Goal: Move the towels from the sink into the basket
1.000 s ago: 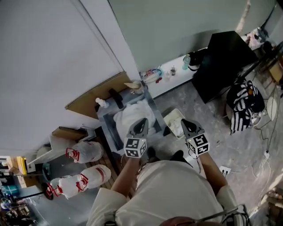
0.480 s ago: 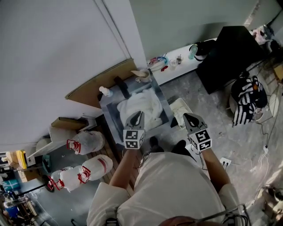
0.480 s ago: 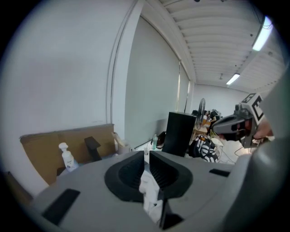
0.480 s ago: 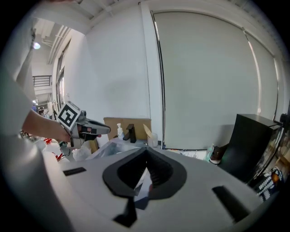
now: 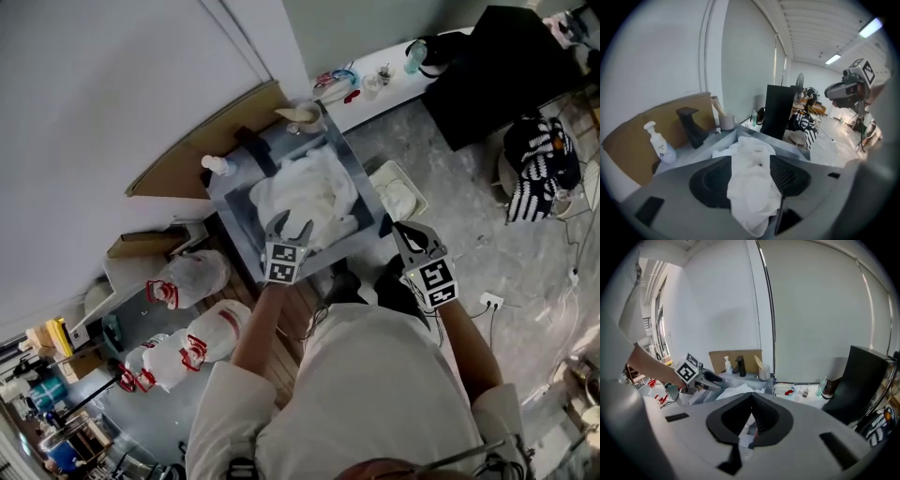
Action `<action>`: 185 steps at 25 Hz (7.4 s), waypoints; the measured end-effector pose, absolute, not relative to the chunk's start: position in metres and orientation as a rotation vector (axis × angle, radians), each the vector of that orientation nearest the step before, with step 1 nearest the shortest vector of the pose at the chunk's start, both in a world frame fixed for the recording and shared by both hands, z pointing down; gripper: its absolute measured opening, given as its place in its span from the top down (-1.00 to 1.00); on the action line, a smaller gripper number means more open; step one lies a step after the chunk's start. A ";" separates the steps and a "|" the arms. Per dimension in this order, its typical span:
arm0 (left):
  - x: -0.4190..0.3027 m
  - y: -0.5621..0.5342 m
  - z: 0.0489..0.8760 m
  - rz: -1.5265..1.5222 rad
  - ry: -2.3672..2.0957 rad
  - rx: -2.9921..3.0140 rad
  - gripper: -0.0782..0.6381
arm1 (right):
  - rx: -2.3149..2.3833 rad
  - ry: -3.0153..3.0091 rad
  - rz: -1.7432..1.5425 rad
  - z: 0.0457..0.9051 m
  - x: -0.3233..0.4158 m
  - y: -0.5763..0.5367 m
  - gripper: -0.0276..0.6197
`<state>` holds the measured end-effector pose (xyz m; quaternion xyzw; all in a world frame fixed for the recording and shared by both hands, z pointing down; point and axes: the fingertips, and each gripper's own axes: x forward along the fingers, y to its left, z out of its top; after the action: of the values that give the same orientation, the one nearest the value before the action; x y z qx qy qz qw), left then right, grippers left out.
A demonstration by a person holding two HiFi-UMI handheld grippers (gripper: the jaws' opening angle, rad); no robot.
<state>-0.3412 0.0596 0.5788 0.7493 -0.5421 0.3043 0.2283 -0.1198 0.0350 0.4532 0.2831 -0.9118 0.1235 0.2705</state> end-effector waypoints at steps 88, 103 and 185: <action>0.056 -0.049 0.259 0.464 -0.924 2.954 0.50 | 1.517 -2.325 0.412 0.381 0.168 0.072 0.93; 0.124 -0.085 0.406 0.667 -0.843 2.739 0.50 | 1.548 -2.209 0.598 0.459 0.248 0.058 0.93; -0.003 -0.056 0.568 0.566 -1.385 2.245 0.44 | 1.177 -2.318 0.674 0.545 0.131 -0.016 0.93</action>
<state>-0.0029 -0.0557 0.5676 0.8116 -0.5009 0.2048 0.2201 0.1311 -0.0163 0.5449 0.4271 -0.8407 0.2444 0.2260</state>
